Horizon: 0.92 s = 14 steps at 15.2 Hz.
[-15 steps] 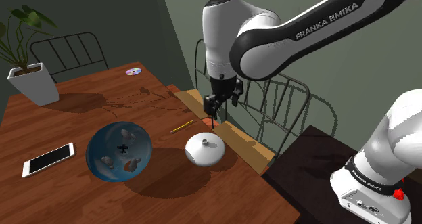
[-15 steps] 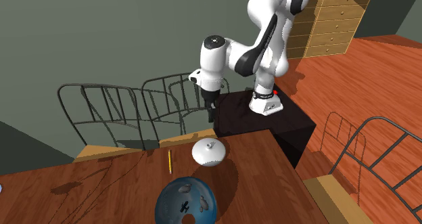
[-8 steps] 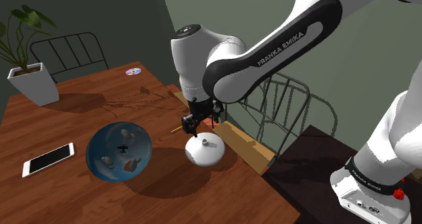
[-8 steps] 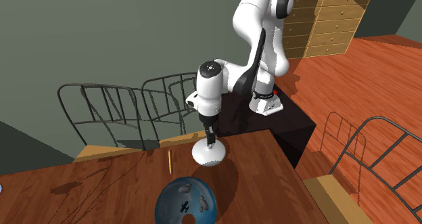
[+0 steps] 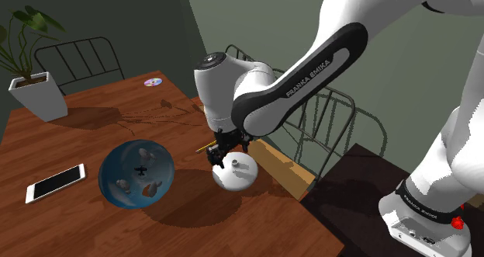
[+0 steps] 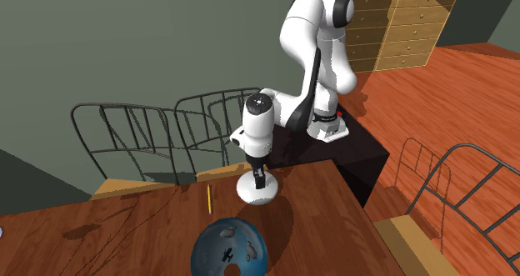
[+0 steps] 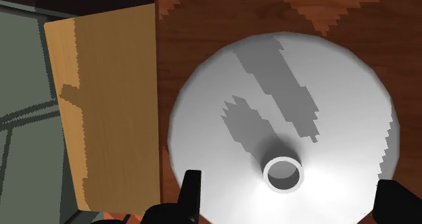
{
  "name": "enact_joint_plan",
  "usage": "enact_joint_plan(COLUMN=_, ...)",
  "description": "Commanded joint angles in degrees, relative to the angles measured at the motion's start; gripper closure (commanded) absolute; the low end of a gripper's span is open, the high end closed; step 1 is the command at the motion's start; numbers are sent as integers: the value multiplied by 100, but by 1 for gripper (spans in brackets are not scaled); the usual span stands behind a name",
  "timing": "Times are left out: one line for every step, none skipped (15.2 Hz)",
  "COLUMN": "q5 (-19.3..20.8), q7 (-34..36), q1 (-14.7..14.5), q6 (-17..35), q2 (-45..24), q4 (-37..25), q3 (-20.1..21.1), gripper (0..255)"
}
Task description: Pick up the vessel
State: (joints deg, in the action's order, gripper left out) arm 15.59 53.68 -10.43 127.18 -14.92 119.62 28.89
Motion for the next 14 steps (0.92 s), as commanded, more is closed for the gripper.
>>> enact_joint_plan(q5=66, q7=61, q1=-27, q6=86, q2=-89, q4=13, q3=-19, gripper=0)
enact_joint_plan(q5=66, q7=61, q1=-27, q6=87, q2=-88, q4=13, q3=-19, gripper=0)
enact_joint_plan(q5=66, q7=64, q1=-28, q6=89, q2=-87, q4=18, q3=-18, gripper=255)
enact_joint_plan(q5=64, q7=60, q1=-25, q6=90, q2=-83, q4=22, q3=-19, gripper=255)
enact_joint_plan(q5=66, q7=62, q1=-26, q6=93, q2=-86, q4=22, q3=-20, gripper=255)
enact_joint_plan(q5=67, q7=63, q1=-26, q6=94, q2=-86, q4=22, q3=-20, gripper=255)
enact_joint_plan(q5=66, q7=62, q1=-26, q6=95, q2=-85, q4=25, q3=-19, gripper=255)
enact_joint_plan(q5=65, q7=61, q1=-25, q6=95, q2=-83, q4=26, q3=-19, gripper=255)
enact_joint_plan(q5=63, q7=59, q1=-24, q6=94, q2=-80, q4=28, q3=-19, gripper=255)
enact_joint_plan(q5=64, q7=60, q1=-25, q6=92, q2=-82, q4=24, q3=-19, gripper=255)
enact_joint_plan(q5=63, q7=60, q1=-25, q6=92, q2=-81, q4=25, q3=-19, gripper=255)
enact_joint_plan(q5=66, q7=61, q1=-27, q6=86, q2=-89, q4=13, q3=-19, gripper=255)
enact_joint_plan(q5=24, q7=29, q1=-15, q6=26, q2=-35, q4=-4, q3=-3, gripper=255)
enact_joint_plan(q5=-16, q7=-2, q1=-4, q6=-36, q2=17, q4=-23, q3=11, gripper=255)
